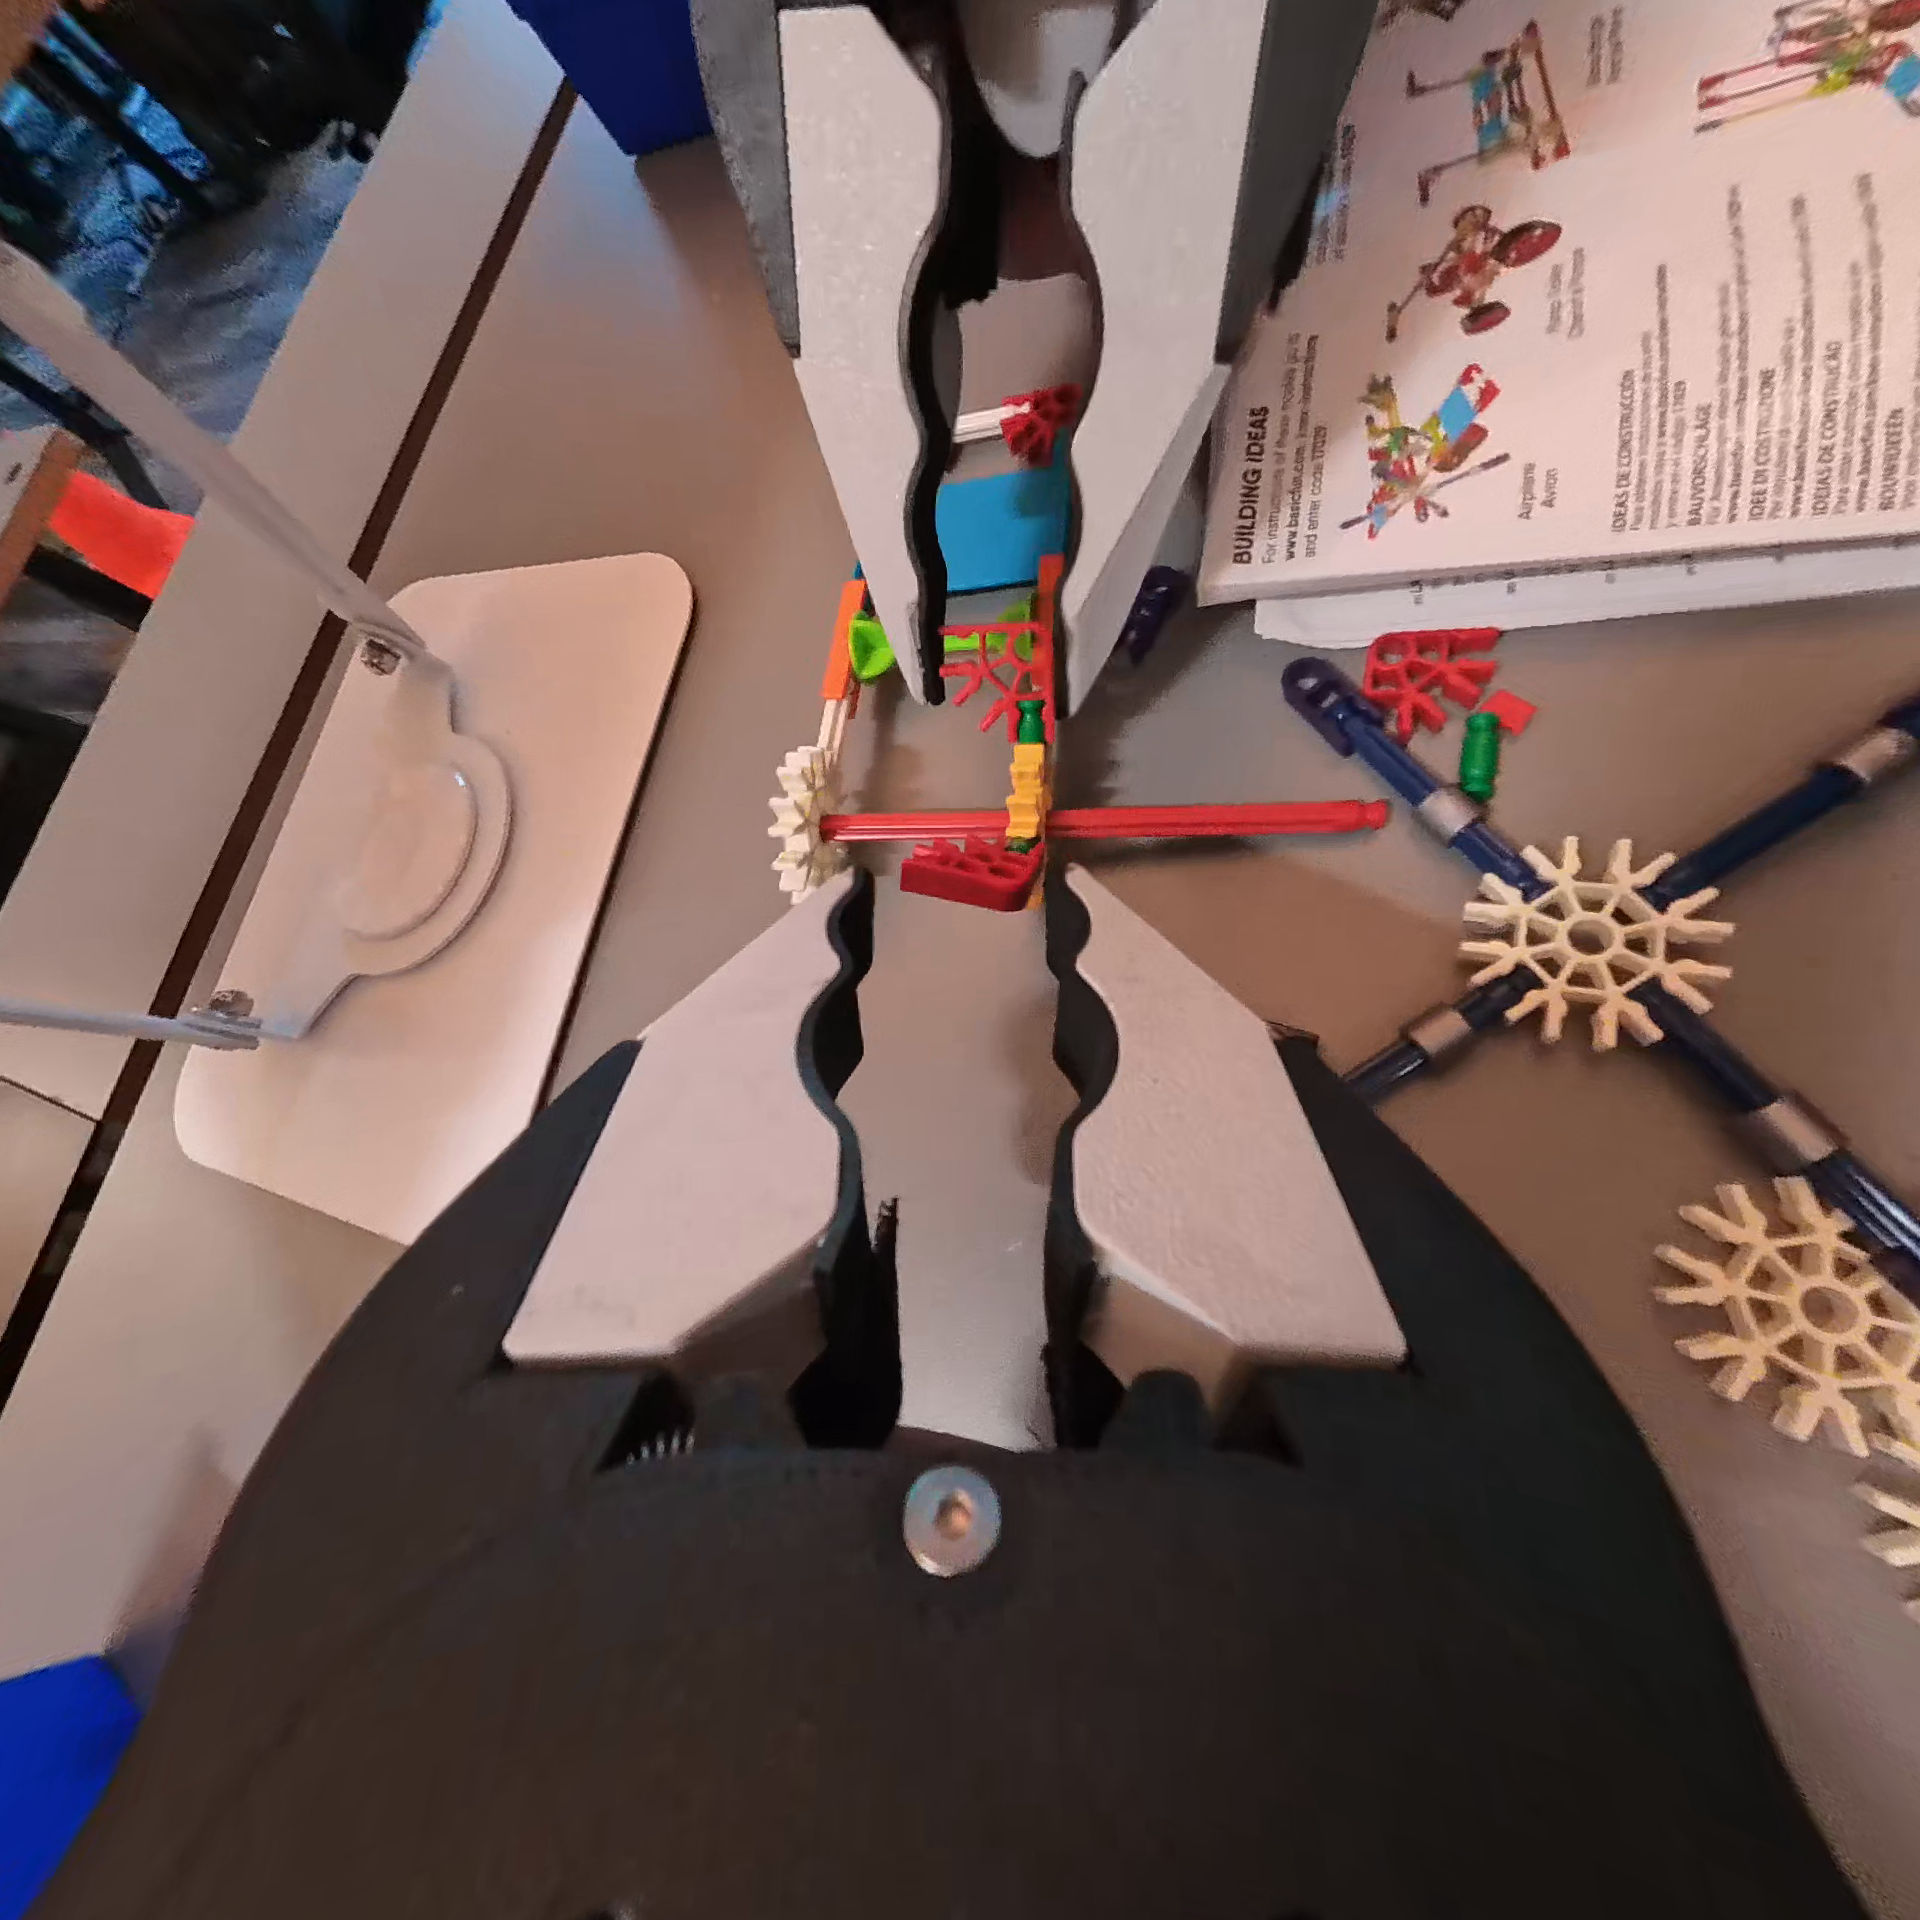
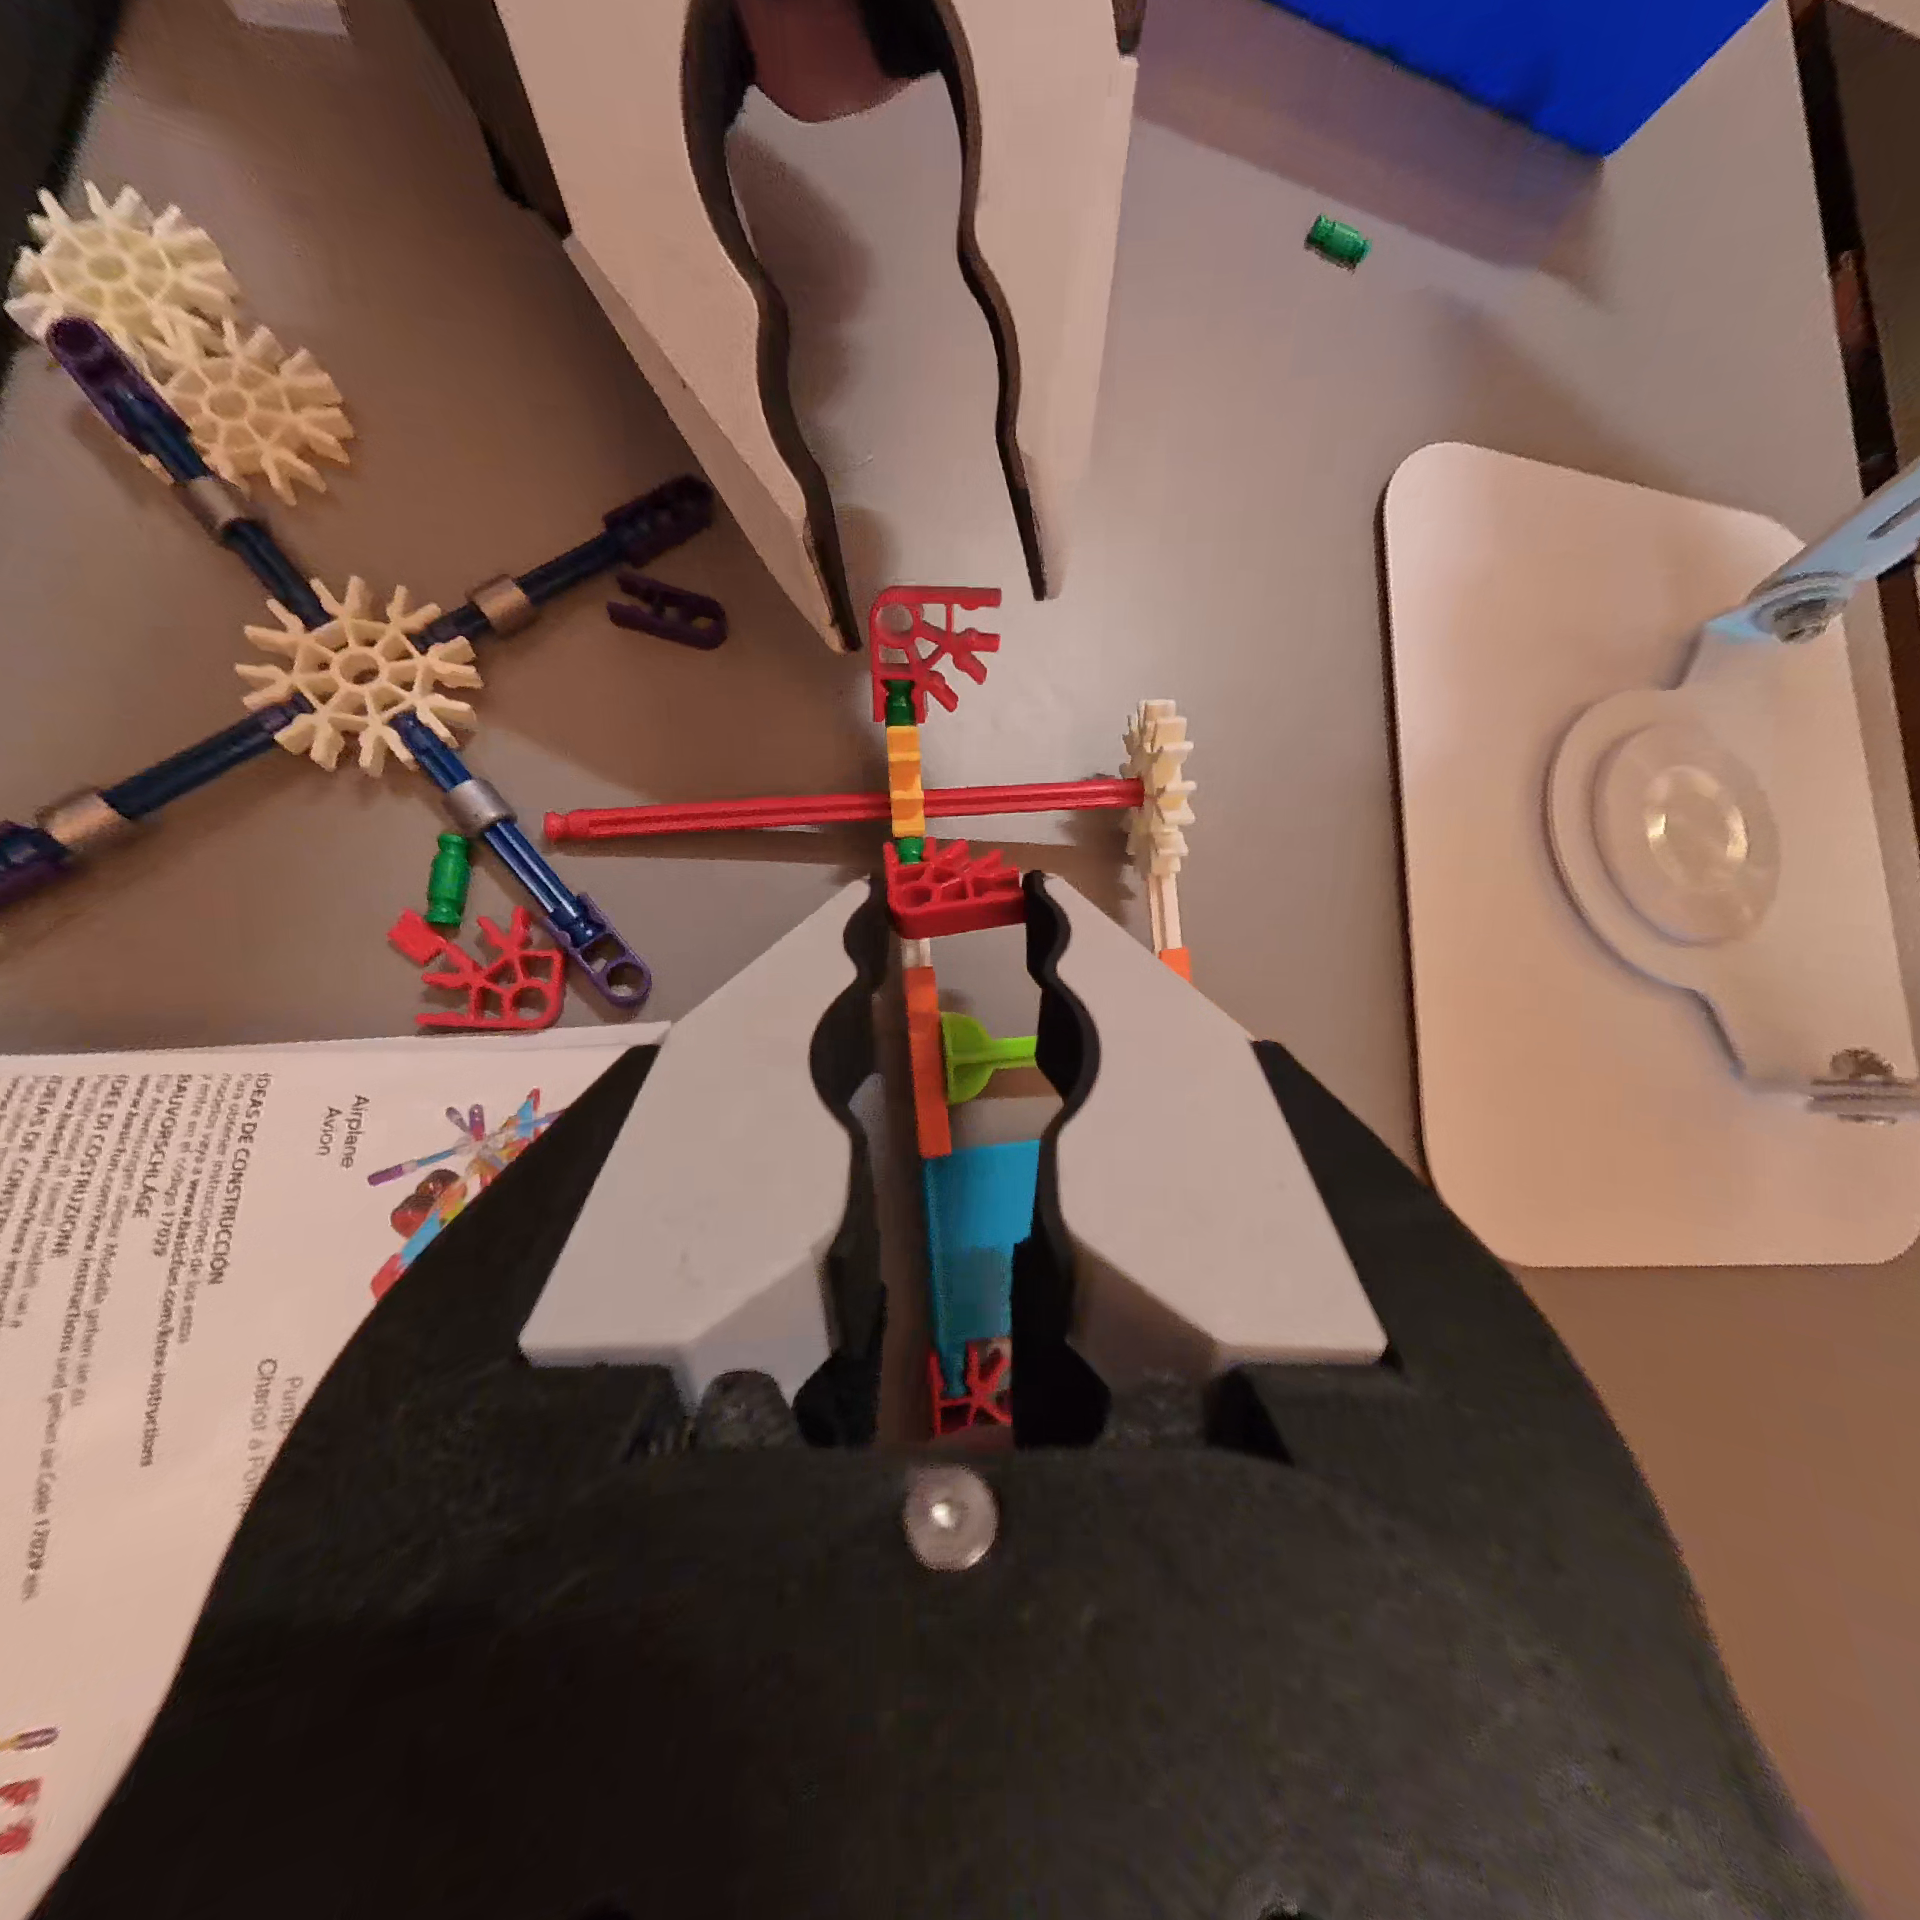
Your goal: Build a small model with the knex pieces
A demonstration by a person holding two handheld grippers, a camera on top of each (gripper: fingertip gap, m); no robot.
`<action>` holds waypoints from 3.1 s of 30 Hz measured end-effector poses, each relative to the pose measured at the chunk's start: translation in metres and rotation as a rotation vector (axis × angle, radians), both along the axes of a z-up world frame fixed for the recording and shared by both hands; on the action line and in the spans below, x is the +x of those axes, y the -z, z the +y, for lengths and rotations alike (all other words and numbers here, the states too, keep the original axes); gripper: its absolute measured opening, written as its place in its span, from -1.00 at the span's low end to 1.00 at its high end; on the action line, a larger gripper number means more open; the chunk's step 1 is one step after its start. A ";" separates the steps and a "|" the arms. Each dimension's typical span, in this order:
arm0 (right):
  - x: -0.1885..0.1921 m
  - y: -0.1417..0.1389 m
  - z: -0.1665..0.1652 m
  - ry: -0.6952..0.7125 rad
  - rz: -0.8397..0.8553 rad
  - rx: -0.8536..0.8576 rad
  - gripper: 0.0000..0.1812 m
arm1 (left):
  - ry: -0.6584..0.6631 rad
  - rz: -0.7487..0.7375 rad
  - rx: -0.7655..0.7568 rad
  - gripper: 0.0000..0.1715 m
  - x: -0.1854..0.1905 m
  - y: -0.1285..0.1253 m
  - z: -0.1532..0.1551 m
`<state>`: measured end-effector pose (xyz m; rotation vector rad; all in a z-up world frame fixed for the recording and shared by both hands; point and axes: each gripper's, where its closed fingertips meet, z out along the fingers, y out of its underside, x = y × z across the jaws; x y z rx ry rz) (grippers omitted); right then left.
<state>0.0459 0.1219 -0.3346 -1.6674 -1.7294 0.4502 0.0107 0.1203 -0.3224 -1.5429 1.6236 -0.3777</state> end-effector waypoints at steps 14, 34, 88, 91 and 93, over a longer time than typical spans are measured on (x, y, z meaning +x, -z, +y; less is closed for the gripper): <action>-0.001 0.003 0.003 0.131 0.020 -0.164 -0.75 | -0.135 -0.033 -0.065 -0.71 -0.001 0.006 0.004; 0.003 -0.002 0.006 0.125 0.040 -0.154 -0.69 | -0.165 -0.046 -0.055 -0.69 -0.002 0.006 0.009; 0.039 -0.024 0.016 0.321 0.238 -0.082 -0.72 | -0.234 -0.073 0.144 -0.58 -0.144 -0.097 -0.037; 0.036 -0.016 0.017 0.313 0.220 -0.075 -0.72 | -0.410 -0.018 0.256 -0.42 -0.205 -0.133 -0.005; 0.036 -0.013 0.017 0.311 0.217 -0.072 -0.72 | -0.511 0.058 0.240 -0.34 -0.244 -0.137 0.017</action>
